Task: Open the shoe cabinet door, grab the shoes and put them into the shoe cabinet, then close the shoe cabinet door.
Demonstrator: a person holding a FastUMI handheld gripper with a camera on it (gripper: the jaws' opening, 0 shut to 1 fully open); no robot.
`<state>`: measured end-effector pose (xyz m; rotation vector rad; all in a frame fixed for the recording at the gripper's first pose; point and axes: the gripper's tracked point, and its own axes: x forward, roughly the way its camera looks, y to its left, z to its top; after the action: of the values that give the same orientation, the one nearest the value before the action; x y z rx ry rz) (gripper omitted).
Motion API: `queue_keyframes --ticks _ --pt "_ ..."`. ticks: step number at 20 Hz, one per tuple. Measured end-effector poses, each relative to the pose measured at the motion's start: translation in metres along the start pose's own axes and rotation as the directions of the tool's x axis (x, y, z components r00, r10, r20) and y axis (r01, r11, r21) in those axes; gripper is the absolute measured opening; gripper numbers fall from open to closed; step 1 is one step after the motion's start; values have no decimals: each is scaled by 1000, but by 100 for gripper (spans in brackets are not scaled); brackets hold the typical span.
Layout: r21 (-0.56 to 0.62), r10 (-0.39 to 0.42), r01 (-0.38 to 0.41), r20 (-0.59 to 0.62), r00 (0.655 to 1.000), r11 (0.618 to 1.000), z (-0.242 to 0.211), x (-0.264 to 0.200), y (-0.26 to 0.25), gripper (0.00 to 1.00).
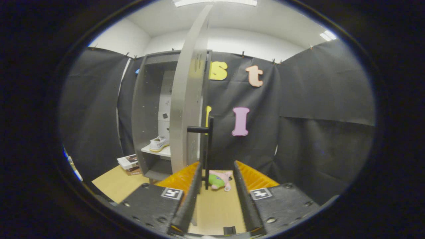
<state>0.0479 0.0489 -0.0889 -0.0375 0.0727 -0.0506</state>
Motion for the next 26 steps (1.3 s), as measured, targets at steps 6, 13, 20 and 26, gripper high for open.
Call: queue_keyframes --ticks 6,13,20,26 --pt "22 -43 45 -62 997 999 -36 -57 -3 100" --pt "65 51 -40 -185 981 997 -129 -97 89 100" --pt "68 219 -209 -378 900 976 -255 -54 232 100" --pt "117 249 -220 -462 851 968 -334 2 305 100"
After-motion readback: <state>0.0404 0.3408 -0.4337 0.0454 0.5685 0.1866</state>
